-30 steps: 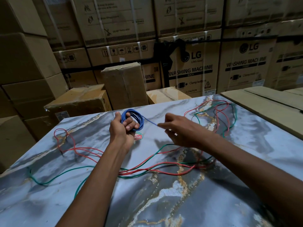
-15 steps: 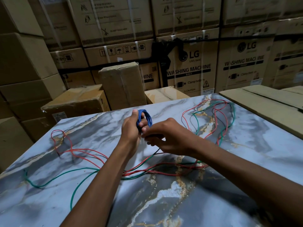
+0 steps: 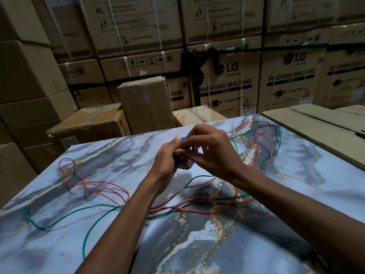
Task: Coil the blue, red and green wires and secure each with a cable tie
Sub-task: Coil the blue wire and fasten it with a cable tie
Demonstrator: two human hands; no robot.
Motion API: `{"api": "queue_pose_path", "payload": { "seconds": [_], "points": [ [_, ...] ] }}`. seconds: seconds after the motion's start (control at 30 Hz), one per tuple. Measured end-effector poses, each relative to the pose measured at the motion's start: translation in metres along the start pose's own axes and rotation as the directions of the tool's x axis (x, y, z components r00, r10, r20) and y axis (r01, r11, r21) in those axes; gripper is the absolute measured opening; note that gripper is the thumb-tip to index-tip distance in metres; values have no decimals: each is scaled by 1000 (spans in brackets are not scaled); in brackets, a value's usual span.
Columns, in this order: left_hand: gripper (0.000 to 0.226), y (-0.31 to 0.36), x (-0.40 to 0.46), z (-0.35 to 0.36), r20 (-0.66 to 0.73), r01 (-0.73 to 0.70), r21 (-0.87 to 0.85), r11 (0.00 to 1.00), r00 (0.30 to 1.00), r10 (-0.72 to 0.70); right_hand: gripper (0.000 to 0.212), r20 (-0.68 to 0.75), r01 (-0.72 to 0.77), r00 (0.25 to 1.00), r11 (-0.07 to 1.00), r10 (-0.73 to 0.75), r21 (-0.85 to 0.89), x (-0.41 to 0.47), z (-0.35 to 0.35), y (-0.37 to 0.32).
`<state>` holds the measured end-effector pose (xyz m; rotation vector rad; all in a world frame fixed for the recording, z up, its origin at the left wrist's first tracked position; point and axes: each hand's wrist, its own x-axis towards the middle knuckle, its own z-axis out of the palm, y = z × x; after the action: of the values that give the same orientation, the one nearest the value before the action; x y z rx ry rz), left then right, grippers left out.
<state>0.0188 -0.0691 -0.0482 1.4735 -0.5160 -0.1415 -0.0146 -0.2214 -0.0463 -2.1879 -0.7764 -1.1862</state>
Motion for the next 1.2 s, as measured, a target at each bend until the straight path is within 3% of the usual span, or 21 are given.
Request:
{"api": "queue_pose_path", "payload": {
  "seconds": [0.1,0.23,0.3,0.43,0.53,0.6,0.77,0.87,1.0,1.1,1.2],
  "points": [
    [63,2,-3,1,25,33,-22,999,999,-33,13,36,-67,997,994,64,85,1,-2,4],
    [61,4,-4,3,51,62,-24,998,997,-60,12,11,-79,997,992,78,98,-1,-2,5],
    [62,5,-4,3,12,63,21,998,998,-64,10,13,-107,994,984,106,142,0,-1,4],
    [45,7,-6,3,-88,21,148,989,996,-8,7,109,-216,975,946,194,243,2,-1,4],
    [47,6,-6,3,-86,9,210,978,996,10,17,86,-323,946,911,312,257,1,-3,7],
    [49,8,-7,3,-79,20,212,977,997,-3,25,159,-412,910,875,382,255,3,-6,11],
    [34,4,-6,1,-84,92,232,968,994,-74,27,418,-513,820,826,390,236,6,-13,16],
    [34,2,-4,1,-111,147,226,963,986,-124,25,434,-473,823,866,367,164,5,-13,16],
    [38,1,-3,1,-166,200,182,963,971,-171,21,353,-380,878,919,323,104,3,-7,7],
    [37,3,-2,0,-209,236,100,967,955,-211,28,343,-206,911,973,229,-101,0,7,-3],
    [32,3,0,0,-247,263,-29,964,933,-261,31,308,-160,925,964,222,-215,0,16,-9]
  ]
}}
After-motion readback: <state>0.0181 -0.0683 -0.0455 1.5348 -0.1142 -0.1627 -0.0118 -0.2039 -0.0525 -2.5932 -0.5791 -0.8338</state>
